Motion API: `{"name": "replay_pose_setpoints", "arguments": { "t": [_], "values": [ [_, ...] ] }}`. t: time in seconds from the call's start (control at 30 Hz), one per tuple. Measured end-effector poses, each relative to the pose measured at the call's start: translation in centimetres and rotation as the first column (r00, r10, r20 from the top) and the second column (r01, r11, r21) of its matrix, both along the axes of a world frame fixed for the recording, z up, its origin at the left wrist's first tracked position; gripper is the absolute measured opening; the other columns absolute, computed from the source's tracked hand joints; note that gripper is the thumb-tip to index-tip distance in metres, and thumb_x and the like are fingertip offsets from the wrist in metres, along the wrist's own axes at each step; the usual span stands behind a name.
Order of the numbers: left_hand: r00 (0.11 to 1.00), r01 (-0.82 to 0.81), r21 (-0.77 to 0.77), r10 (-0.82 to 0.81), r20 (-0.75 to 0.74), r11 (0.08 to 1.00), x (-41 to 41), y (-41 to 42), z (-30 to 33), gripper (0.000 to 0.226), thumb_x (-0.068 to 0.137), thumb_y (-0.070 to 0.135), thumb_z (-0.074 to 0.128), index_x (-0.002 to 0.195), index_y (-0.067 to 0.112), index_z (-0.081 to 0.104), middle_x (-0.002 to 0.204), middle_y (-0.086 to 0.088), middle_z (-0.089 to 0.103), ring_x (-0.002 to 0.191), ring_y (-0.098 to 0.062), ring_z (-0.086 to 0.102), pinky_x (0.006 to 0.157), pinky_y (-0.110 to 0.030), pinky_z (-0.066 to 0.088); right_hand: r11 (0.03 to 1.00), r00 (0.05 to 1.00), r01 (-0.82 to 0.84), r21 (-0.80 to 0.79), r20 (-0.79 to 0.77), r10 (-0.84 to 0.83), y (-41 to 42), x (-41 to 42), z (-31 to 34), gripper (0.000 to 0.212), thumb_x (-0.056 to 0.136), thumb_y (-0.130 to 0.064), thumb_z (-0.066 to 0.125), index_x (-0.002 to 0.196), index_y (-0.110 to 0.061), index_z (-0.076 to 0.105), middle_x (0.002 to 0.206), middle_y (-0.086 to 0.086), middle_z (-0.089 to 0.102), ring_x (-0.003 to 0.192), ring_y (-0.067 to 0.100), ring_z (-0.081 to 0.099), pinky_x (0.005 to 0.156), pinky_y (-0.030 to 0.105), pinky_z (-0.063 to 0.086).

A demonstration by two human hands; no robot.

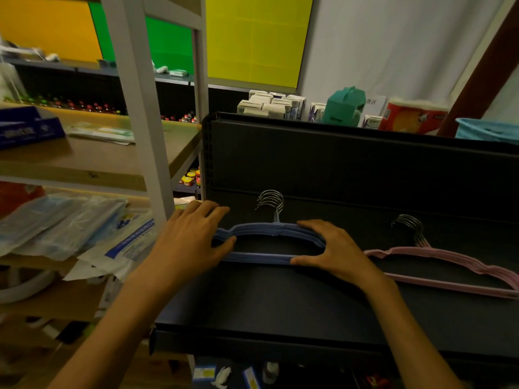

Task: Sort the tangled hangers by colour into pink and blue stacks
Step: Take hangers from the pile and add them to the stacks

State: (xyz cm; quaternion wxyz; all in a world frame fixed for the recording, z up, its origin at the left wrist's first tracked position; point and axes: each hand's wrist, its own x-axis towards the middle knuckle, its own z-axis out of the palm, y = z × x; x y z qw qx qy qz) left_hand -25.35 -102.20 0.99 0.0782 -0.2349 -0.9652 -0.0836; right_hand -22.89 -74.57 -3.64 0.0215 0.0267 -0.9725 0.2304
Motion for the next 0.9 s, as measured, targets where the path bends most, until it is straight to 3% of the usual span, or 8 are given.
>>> {"name": "replay_pose_setpoints", "arguments": {
  "t": [0.2, 0.4, 0.53, 0.63, 0.9],
  "values": [
    [1.000, 0.012, -0.007, -0.012, 0.002, 1.000, -0.4, -0.2, -0.7, 0.069, 0.087, 0.057, 0.048, 0.144, 0.029, 0.023, 0.147, 0.003, 0.029, 0.135, -0.017, 0.025, 0.107, -0.034, 0.029, 1.000, 1.000, 0.027, 0.000, 0.011, -0.027, 0.0, 0.4, -0.2, 0.090, 0.065, -0.065, 0.070, 0.141, -0.038, 0.031, 0.148, -0.008, 0.032, 0.134, 0.013, 0.031, 0.109, 0.041, 0.035],
    [0.999, 0.038, -0.022, -0.037, 0.021, 0.999, -1.1, 0.6, -0.9, 0.069, 0.086, 0.058, 0.048, 0.144, 0.029, 0.024, 0.147, 0.002, 0.029, 0.134, -0.019, 0.026, 0.107, -0.037, 0.029, 0.998, 0.999, 0.041, 0.042, -0.034, -0.039, -0.5, 1.5, 1.2, 0.079, 0.072, -0.067, 0.061, 0.140, -0.040, 0.032, 0.146, -0.011, 0.033, 0.130, 0.009, 0.032, 0.103, 0.028, 0.031],
    [0.997, 0.081, -0.010, -0.081, 0.011, 0.997, -1.4, 2.7, -0.8, 0.068, 0.087, 0.055, 0.048, 0.144, 0.027, 0.025, 0.146, 0.001, 0.030, 0.133, -0.019, 0.028, 0.106, -0.036, 0.031, 0.976, 0.973, 0.156, 0.150, -0.191, -0.127, 0.6, 3.8, 3.1, 0.061, 0.086, -0.053, 0.055, 0.141, -0.033, 0.035, 0.147, -0.008, 0.034, 0.133, 0.010, 0.030, 0.105, 0.024, 0.023],
    [0.994, 0.108, -0.010, -0.108, -0.001, 0.994, -1.3, 5.4, -0.7, 0.068, 0.087, 0.056, 0.048, 0.144, 0.027, 0.025, 0.146, 0.001, 0.031, 0.132, -0.019, 0.029, 0.106, -0.037, 0.033, 0.945, 0.956, 0.249, 0.214, -0.210, -0.204, 2.9, 6.0, 3.6, 0.058, 0.088, -0.050, 0.053, 0.140, -0.031, 0.037, 0.148, -0.008, 0.033, 0.135, 0.009, 0.027, 0.107, 0.024, 0.018],
    [0.958, 0.287, -0.044, -0.287, -0.004, 0.957, 1.3, 16.2, -0.1, 0.069, 0.086, 0.059, 0.046, 0.144, 0.026, 0.027, 0.145, 0.002, 0.033, 0.132, -0.020, 0.030, 0.105, -0.037, 0.032, 0.867, 0.872, 0.465, 0.181, -0.260, -0.414, 12.4, 14.6, 3.5, 0.054, 0.088, -0.048, 0.055, 0.137, -0.028, 0.043, 0.143, -0.007, 0.041, 0.132, 0.011, 0.034, 0.112, 0.031, 0.023]
  ]
}}
